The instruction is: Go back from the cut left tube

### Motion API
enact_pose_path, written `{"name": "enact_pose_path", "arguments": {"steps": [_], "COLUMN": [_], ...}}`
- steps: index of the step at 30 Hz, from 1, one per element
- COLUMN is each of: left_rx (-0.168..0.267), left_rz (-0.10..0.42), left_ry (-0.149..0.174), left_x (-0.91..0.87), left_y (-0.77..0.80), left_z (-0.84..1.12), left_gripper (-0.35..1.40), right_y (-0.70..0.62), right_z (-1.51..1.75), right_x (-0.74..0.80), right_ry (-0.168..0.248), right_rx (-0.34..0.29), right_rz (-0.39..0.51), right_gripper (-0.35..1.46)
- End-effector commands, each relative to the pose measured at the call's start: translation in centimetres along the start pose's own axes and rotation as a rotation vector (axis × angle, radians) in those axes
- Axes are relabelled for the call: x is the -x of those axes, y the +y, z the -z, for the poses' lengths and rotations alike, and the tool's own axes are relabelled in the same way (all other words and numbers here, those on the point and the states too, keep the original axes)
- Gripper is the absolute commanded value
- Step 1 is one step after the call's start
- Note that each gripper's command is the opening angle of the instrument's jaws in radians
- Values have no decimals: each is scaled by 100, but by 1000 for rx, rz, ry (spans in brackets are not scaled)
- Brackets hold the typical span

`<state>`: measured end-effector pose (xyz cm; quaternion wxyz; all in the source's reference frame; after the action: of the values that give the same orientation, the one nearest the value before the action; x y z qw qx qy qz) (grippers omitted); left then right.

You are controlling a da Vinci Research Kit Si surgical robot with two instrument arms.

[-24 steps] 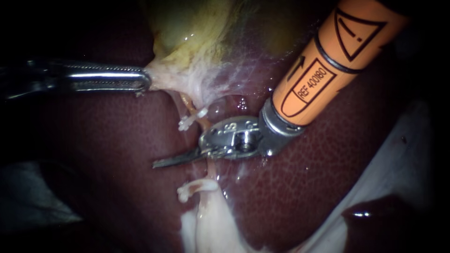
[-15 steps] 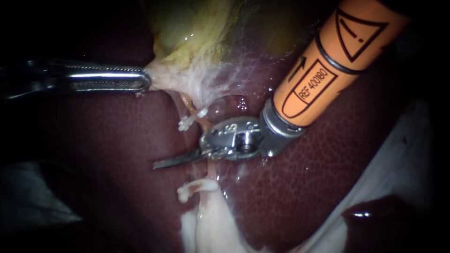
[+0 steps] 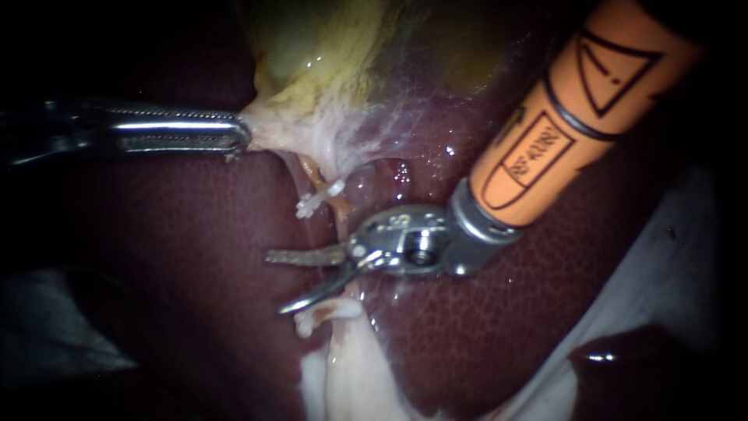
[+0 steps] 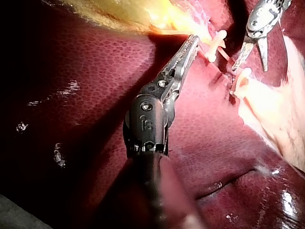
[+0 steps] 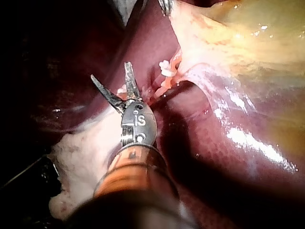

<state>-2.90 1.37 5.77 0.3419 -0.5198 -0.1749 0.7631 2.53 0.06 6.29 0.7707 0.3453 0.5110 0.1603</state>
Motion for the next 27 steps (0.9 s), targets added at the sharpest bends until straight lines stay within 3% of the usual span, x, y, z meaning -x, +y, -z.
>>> {"name": "enact_pose_path", "arguments": {"steps": [1, 5, 8, 10, 17, 21, 27], "left_rx": [1, 2, 2, 2, 2, 1, -8], "left_rz": [-1, -1, -1, -1, -1, -2, -9], "left_ry": [0, 0, 0, 0, 0, 0, 2], "left_x": [0, 1, 1, 1, 1, 3, 15], "left_y": [-1, -2, -3, -3, -3, -3, -5], "left_z": [0, 0, 0, 0, 0, -1, -15], "left_gripper": [-35, -35, -35, -35, -35, -35, -35], "right_y": [-6, -25, -29, -29, -31, -31, -30], "right_z": [10, 59, 97, 119, 169, 173, 172], "right_x": [1, 7, 6, 4, -2, -4, -3], "right_ry": [11, 26, 6, -29, -251, -299, -295], "right_rx": [44, 185, 257, 293, 399, 459, 420], "right_rz": [-1, 87, 152, 185, 265, 277, 272], "right_gripper": [143, 143, 143, 143, 145, 145, 145]}}
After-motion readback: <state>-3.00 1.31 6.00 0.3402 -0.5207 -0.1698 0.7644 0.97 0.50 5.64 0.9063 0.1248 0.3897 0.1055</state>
